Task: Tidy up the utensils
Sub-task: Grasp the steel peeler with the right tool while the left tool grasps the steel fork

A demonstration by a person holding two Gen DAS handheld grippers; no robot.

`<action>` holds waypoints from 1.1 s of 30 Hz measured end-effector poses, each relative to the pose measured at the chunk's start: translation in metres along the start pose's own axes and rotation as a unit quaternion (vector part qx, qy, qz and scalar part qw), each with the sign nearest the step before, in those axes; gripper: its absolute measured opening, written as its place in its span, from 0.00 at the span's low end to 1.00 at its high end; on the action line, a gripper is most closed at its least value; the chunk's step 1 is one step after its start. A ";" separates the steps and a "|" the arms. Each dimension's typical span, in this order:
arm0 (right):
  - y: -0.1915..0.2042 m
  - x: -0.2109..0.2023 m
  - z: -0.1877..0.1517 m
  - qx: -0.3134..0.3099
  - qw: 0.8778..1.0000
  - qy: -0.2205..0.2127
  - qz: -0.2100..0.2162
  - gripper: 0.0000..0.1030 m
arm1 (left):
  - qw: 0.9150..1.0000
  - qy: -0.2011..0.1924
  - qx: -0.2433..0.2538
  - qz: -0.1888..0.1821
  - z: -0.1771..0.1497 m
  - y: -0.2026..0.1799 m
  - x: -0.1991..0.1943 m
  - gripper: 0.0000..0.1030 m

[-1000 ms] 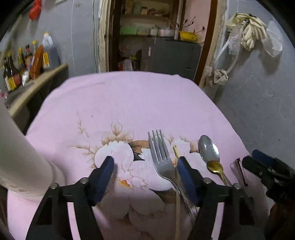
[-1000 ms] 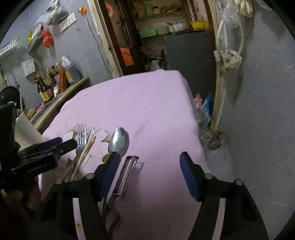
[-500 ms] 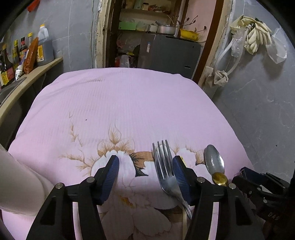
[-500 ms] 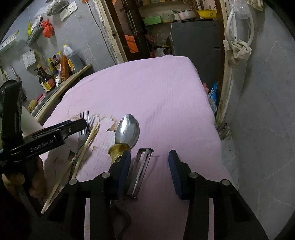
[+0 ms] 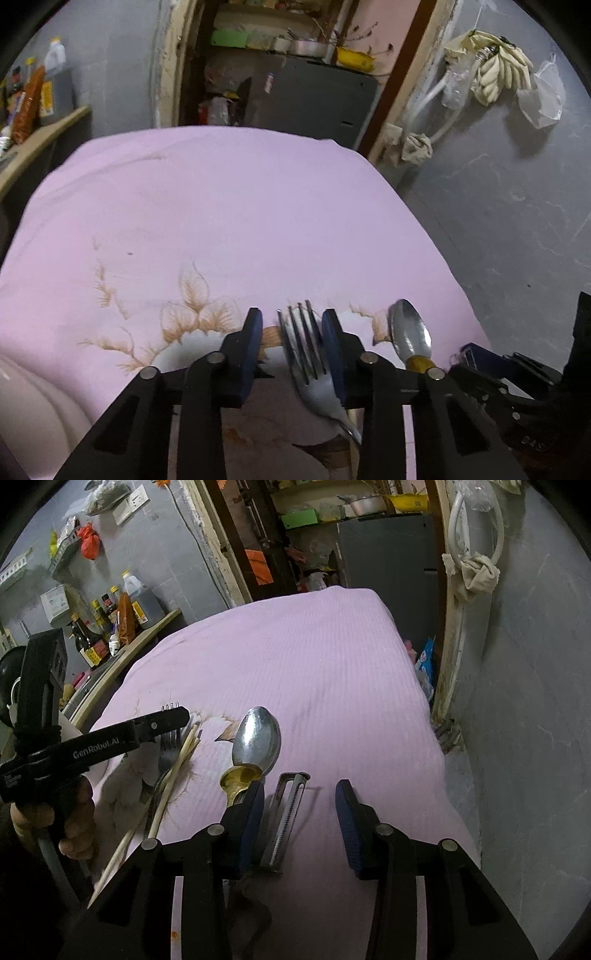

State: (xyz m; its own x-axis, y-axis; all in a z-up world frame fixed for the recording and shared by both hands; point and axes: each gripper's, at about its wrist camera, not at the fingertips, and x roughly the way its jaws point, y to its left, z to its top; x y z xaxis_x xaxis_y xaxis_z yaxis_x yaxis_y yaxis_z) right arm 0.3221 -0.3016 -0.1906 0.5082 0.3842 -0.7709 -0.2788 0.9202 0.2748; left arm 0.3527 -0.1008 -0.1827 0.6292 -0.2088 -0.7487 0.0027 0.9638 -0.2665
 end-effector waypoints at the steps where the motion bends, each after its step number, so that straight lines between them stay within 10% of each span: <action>1: 0.000 0.001 0.001 0.004 1.000 0.005 0.003 0.35 | 1.000 0.006 0.004 -0.004 0.000 -0.001 0.001 0.25; 19: 0.004 0.012 0.003 0.076 0.995 0.066 0.018 0.11 | 0.999 0.032 0.012 0.007 -0.012 -0.012 -0.016 0.03; 33: 0.022 -0.044 0.009 0.053 0.998 -0.007 0.030 0.10 | 0.995 -0.082 0.036 0.049 -0.020 -0.013 -0.116 0.03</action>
State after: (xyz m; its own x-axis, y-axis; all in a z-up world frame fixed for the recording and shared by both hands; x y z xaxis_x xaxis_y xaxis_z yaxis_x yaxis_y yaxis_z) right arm 0.3006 -0.2973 -0.1455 0.5044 0.4383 -0.7440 -0.2209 0.8984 0.3796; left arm 0.2635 -0.0928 -0.1044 0.7480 -0.0889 -0.6577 -0.0127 0.9889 -0.1480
